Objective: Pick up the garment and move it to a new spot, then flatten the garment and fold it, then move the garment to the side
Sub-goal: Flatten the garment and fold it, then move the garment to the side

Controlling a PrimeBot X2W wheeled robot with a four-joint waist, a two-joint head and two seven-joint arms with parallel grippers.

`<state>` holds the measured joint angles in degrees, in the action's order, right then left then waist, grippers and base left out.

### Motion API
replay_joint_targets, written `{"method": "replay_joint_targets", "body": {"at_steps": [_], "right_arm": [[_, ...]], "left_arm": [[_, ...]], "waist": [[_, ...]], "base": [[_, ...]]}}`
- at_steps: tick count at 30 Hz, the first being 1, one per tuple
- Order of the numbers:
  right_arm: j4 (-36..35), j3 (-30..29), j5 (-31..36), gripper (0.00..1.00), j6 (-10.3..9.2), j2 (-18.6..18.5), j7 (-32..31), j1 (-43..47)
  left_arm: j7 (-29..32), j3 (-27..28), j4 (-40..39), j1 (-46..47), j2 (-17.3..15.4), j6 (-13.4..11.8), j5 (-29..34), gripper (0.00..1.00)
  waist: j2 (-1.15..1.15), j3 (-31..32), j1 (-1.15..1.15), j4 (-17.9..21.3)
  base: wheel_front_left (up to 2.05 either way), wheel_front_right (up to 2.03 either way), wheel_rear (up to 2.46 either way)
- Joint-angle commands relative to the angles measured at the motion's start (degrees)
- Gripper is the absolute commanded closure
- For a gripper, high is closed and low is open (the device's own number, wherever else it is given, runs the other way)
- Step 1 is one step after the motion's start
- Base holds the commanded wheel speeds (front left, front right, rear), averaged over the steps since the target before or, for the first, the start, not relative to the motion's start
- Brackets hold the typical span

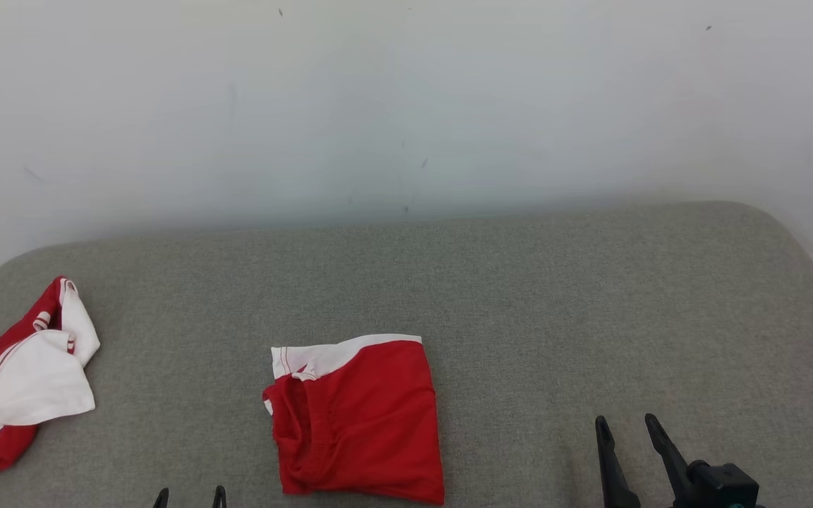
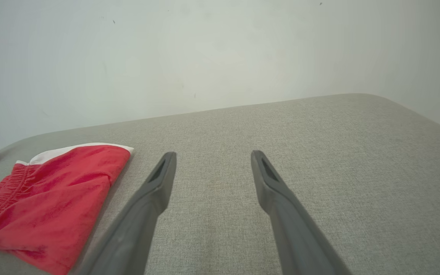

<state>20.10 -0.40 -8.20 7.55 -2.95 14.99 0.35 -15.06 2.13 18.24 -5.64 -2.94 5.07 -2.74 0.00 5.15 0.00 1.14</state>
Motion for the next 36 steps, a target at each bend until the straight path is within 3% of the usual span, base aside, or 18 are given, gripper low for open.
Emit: {"method": "replay_joint_targets", "body": {"at_steps": [1,17,29,36], "right_arm": [[0.14,0.18,-0.6,0.0,-0.13,0.06,0.25,0.62],[0.34,1.84,-1.1,0.0,-0.13,0.07,0.25,-0.24],[2.0,7.3,-2.76,0.0,-0.13,0.07,0.25,-4.97],[6.62,11.12,-5.53,0.0,-0.13,0.05,0.25,-10.91]], "left_arm": [[-0.16,0.15,-0.21,-0.6,0.06,0.22,0.42,0.0],[-0.16,-1.13,-0.7,0.6,0.07,0.13,-0.04,0.0],[-0.16,-4.74,0.11,3.57,0.07,-0.19,-1.39,0.0],[-0.16,-7.69,0.34,6.48,0.07,-0.77,-2.22,0.0]], "waist": [[0.0,-0.01,0.0,0.16],[0.0,-2.7,0.0,-1.65],[0.0,-9.81,0.0,-7.55],[0.0,-13.71,0.0,-12.58]], "base": [[0.0,0.0,0.0],[0.0,0.0,0.0],[0.0,0.0,0.0],[0.0,0.0,0.0]]}}
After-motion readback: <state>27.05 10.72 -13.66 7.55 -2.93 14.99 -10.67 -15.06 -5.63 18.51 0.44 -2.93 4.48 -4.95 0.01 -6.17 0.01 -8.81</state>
